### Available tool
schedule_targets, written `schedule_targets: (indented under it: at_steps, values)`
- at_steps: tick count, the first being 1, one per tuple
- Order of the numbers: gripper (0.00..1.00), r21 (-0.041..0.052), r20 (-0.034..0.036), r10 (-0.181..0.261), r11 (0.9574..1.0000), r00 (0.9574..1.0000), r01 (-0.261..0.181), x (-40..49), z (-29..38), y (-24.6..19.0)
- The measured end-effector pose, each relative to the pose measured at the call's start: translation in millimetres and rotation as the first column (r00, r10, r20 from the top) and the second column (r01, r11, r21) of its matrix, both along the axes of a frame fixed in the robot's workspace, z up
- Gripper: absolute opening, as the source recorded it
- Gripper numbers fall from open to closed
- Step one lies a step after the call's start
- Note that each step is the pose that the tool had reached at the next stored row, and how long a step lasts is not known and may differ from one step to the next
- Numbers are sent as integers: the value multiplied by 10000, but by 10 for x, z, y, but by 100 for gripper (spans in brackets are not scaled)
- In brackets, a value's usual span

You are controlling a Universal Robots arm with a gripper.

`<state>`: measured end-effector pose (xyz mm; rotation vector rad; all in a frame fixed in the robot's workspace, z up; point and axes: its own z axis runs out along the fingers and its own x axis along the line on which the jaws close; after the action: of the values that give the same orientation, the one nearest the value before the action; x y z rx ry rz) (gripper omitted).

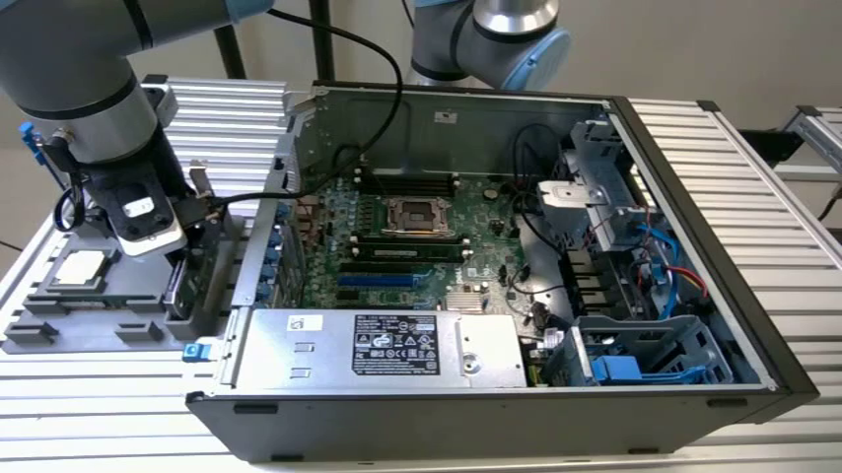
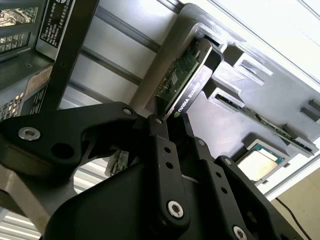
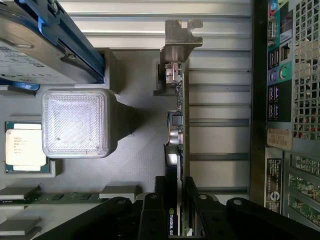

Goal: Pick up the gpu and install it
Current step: 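Pick up the gpu and move the gpu toward the slot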

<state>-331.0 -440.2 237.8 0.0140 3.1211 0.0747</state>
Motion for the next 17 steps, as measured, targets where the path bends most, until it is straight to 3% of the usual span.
schedule_targets:
  at_steps: [17]
  values:
    - [0,0,-1,0,10000,10000,0,0,25,0]
